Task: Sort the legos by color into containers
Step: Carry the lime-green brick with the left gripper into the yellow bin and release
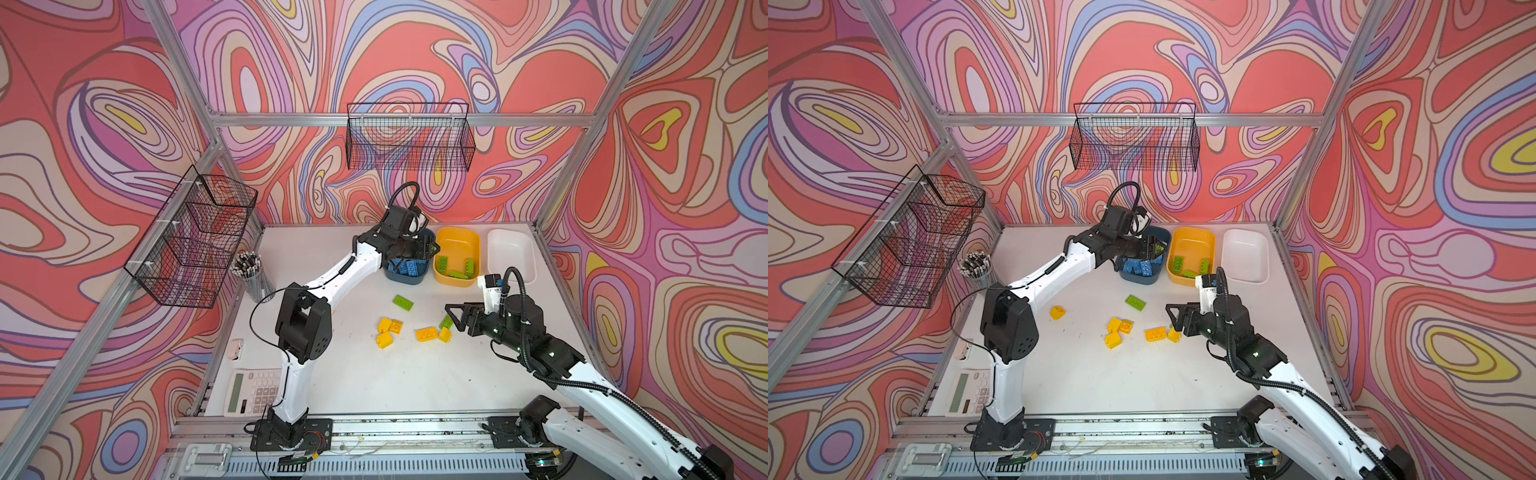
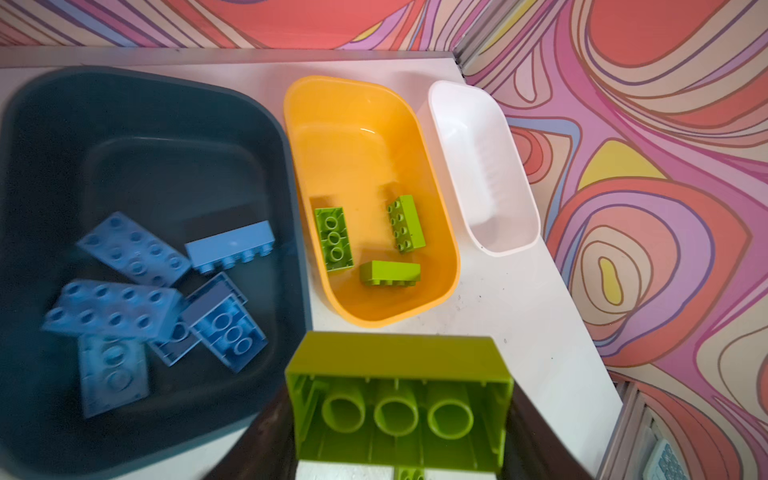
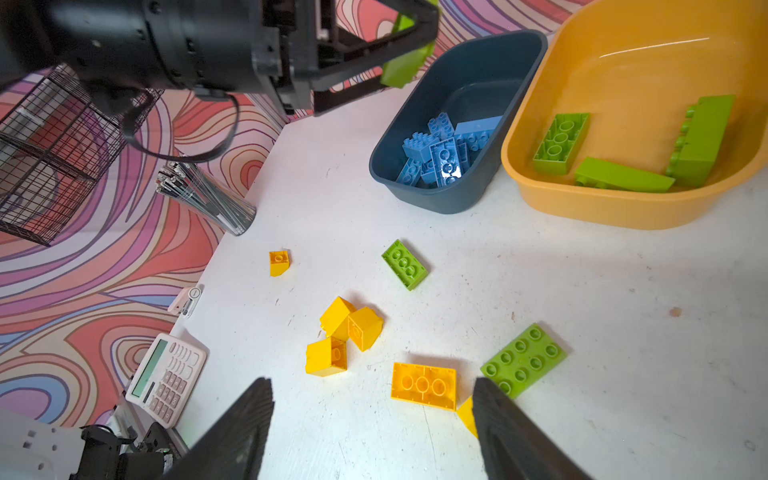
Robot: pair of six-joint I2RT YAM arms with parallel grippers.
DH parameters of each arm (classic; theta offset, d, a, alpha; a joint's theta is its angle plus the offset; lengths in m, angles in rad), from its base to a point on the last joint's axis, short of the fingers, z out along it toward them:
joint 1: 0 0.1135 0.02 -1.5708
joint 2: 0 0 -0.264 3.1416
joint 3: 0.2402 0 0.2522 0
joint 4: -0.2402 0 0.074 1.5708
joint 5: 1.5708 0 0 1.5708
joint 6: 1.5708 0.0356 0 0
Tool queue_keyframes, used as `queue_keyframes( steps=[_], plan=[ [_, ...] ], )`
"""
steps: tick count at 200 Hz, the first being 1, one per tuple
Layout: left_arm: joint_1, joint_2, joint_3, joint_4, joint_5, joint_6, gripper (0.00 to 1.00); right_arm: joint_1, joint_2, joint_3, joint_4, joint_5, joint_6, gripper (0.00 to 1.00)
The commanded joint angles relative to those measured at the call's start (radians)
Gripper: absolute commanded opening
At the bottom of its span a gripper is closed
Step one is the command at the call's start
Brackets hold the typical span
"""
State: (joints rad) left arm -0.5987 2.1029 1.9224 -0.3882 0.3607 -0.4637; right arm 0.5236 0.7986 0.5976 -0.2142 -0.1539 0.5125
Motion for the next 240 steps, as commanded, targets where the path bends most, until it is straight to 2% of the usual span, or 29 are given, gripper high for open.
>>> queue_keyframes(
  steps=[1,32,62,84,104,121,156,188,240],
  plan=[
    [-0.009,0.072,0.072,0.111,0.077,-0.062,0.43,0.003,-0.009,-0.002,-0.024,-0.003,0.019,0.8],
    [-0.02,0.21,0.198,0.185,0.135,-0.133,0.43,0.004,0.014,0.006,-0.011,-0.013,0.01,0.8],
    [-0.032,0.366,0.399,0.132,0.16,-0.159,0.44,0.004,0.048,0.031,-0.013,-0.013,-0.009,0.8],
    [-0.033,0.426,0.464,0.101,0.154,-0.176,0.46,0.004,0.068,0.039,-0.006,-0.013,-0.013,0.8],
    [-0.033,0.448,0.475,0.112,0.148,-0.188,0.51,0.004,0.09,0.047,0.004,-0.015,-0.014,0.8],
    [-0.033,0.464,0.497,0.1,0.147,-0.187,0.6,0.004,0.112,0.054,0.01,-0.018,-0.015,0.8],
    [-0.032,0.46,0.524,0.044,0.11,-0.134,0.73,0.004,0.131,0.065,0.01,-0.005,-0.018,0.8],
    [-0.03,0.44,0.523,0.027,0.092,-0.107,0.79,0.004,0.125,0.056,-0.001,0.014,-0.007,0.8],
    [-0.022,0.397,0.519,0.012,0.073,-0.092,0.81,0.004,0.11,0.066,-0.057,0.04,0.018,0.8]
  ],
)
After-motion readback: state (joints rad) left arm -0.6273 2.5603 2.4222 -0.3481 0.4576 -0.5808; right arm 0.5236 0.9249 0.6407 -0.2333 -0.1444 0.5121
